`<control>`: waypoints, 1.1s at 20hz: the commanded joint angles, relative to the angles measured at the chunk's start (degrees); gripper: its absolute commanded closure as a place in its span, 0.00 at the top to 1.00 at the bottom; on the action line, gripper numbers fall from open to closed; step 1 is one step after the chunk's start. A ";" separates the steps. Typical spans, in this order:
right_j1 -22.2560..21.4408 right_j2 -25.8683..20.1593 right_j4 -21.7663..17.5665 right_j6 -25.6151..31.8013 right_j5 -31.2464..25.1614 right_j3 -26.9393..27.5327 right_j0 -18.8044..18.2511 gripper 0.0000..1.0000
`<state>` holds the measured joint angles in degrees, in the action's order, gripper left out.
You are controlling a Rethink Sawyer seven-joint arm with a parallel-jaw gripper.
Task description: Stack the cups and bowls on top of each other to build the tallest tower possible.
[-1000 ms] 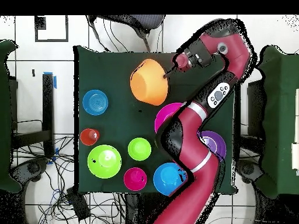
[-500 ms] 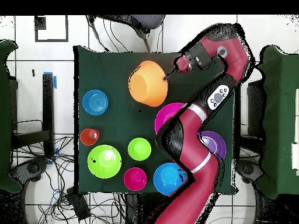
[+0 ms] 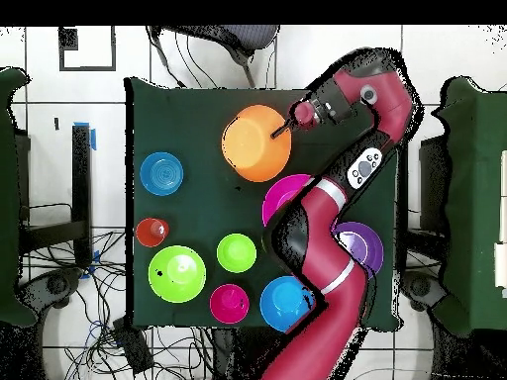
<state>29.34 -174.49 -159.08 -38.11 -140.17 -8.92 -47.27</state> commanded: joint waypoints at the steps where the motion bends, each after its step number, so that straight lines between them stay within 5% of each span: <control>1: 2.00 3.14 -4.92 20.31 6.86 10.78 1.27 1.00; 9: 2.53 -0.28 -1.35 15.28 9.45 13.10 1.09 1.00; 15: 0.21 0.55 0.57 20.60 18.09 13.20 1.77 1.00; 22: -2.58 2.36 5.94 30.32 35.08 13.59 3.03 1.00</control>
<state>27.91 -174.36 -152.01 -32.57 -132.05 -5.68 -47.08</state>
